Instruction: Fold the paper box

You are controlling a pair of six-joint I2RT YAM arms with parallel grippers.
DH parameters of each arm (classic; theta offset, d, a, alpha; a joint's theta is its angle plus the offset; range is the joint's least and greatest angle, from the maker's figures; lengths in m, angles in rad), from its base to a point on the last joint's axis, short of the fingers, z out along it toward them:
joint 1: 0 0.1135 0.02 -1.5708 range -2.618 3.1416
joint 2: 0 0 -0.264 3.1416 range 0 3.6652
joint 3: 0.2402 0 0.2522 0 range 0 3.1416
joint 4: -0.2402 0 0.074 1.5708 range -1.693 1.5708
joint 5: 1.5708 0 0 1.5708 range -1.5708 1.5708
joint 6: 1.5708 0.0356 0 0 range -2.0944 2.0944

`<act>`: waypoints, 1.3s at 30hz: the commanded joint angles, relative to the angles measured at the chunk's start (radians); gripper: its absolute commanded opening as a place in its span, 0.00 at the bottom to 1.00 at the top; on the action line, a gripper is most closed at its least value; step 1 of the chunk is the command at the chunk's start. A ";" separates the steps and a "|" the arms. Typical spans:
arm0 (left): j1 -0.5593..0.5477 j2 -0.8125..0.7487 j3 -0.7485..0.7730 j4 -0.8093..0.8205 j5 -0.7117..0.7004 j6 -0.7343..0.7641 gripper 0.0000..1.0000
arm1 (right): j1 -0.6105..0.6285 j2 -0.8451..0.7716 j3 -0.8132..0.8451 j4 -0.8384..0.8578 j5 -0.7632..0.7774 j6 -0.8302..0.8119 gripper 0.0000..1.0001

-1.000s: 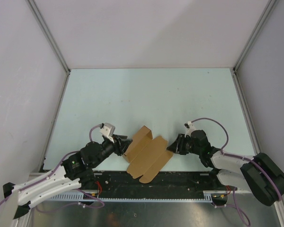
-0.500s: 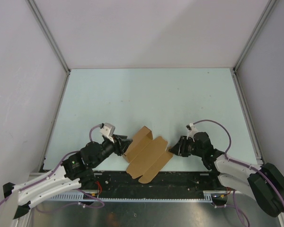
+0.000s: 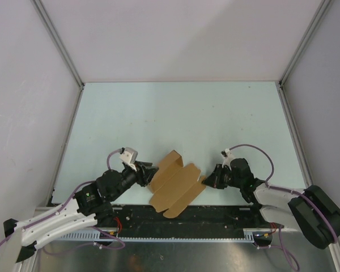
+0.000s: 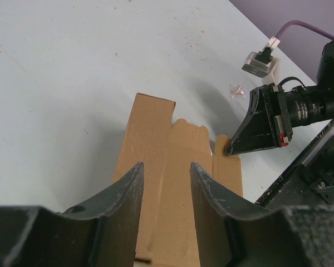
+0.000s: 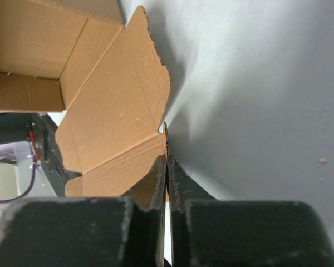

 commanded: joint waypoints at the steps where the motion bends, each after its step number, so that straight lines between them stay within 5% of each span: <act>1: -0.002 -0.022 0.003 0.015 0.000 -0.018 0.44 | 0.000 0.020 -0.006 0.086 0.004 0.034 0.00; 7: -0.004 -0.056 0.013 -0.002 -0.018 -0.018 0.45 | 0.012 -0.144 -0.035 0.035 0.155 0.088 0.00; 14: -0.013 -0.083 0.029 -0.030 -0.073 -0.063 0.36 | 0.046 -0.532 -0.026 -0.345 0.392 0.095 0.00; 22: -0.108 0.030 -0.010 -0.007 -0.146 -0.279 0.45 | 0.164 -0.799 -0.060 -0.574 0.692 0.247 0.00; 32: -0.179 -0.008 -0.274 0.258 -0.179 -0.537 0.55 | 0.397 -0.591 -0.009 -0.557 0.965 0.390 0.00; 39: -0.220 0.030 -0.299 0.284 -0.284 -0.603 0.63 | 0.570 -0.479 0.012 -0.523 1.156 0.523 0.00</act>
